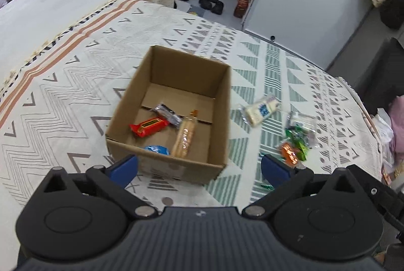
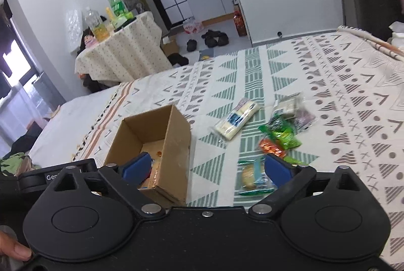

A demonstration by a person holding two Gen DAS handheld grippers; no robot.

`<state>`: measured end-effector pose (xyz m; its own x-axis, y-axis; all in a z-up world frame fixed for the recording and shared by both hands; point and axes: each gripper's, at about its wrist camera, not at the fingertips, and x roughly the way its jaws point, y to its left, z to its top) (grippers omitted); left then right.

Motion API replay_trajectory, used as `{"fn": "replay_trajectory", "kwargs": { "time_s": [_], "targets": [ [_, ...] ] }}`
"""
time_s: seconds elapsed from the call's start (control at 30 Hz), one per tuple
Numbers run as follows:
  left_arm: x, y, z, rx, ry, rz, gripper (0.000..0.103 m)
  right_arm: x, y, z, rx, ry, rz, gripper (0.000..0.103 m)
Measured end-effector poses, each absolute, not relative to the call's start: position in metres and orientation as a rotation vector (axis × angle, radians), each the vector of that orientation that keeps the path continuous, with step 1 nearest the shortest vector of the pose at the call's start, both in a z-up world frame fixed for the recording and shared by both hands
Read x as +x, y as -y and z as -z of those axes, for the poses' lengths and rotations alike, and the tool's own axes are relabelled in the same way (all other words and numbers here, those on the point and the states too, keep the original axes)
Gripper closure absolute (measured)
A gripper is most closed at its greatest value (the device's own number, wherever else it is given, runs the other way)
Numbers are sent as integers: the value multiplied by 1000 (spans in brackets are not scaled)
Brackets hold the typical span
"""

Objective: Organize snacks
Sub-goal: 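Withdraw both tools from the box toward the remaining snacks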

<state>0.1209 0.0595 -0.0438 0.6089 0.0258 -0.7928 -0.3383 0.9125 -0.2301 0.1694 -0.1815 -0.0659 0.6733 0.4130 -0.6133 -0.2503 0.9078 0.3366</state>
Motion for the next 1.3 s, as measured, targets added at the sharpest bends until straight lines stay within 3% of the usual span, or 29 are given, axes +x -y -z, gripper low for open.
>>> {"fn": "replay_trajectory", "kwargs": {
  "time_s": [0.7, 1.3],
  "targets": [
    [117, 4, 34, -350, -882, -168, 0, 157, 269, 64, 285, -729, -299, 5],
    [148, 52, 59, -358, -916, -115, 0, 191, 311, 82, 327, -750, -293, 6]
  ]
}}
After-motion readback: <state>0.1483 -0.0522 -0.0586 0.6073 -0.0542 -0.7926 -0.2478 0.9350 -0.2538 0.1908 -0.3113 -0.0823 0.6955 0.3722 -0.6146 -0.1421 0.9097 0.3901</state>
